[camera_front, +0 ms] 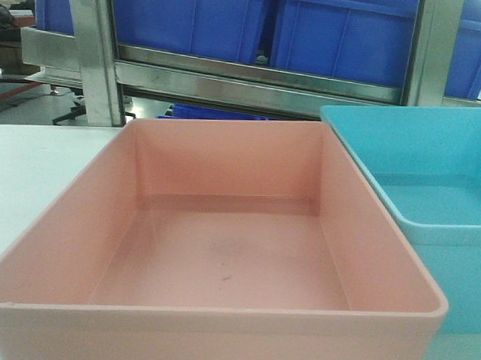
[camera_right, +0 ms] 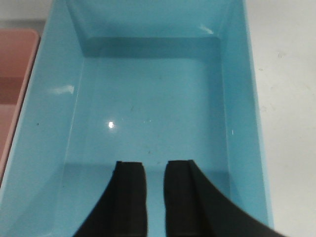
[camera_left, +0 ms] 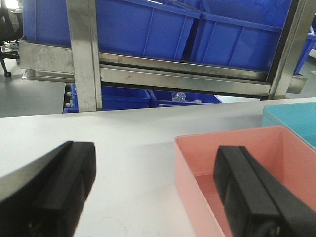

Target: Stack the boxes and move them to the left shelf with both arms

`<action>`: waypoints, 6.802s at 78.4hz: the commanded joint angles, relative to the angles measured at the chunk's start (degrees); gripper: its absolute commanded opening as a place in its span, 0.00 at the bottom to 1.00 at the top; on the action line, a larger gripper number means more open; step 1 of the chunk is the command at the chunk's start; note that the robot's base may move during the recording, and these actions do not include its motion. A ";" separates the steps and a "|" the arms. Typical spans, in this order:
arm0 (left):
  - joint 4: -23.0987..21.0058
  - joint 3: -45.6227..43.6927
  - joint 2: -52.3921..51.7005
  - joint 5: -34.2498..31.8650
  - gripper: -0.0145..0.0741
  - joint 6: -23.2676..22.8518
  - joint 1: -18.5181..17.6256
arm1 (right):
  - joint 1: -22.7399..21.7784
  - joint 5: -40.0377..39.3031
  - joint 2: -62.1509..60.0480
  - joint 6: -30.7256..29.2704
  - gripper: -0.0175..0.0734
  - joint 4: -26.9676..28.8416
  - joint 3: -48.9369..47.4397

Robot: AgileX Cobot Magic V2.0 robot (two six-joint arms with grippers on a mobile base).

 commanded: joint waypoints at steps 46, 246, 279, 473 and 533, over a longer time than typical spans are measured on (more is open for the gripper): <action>-0.68 -1.68 0.30 -4.38 0.62 0.36 0.20 | -11.95 16.66 32.49 -13.65 0.76 -0.39 -29.40; -0.68 -1.68 0.30 -4.38 0.62 0.36 0.20 | 15.17 31.24 23.01 21.85 0.25 3.68 -40.84; -0.68 -1.68 0.30 -4.38 0.62 0.36 0.20 | 24.25 22.95 23.19 26.01 0.25 3.68 -31.25; -0.76 -27.64 23.34 20.64 0.62 0.02 0.09 | 24.78 16.53 28.10 24.31 0.74 -0.46 -25.42; 27.23 -53.08 62.15 49.18 0.62 -51.24 -21.11 | 24.83 18.38 27.01 25.44 0.74 -0.92 -25.42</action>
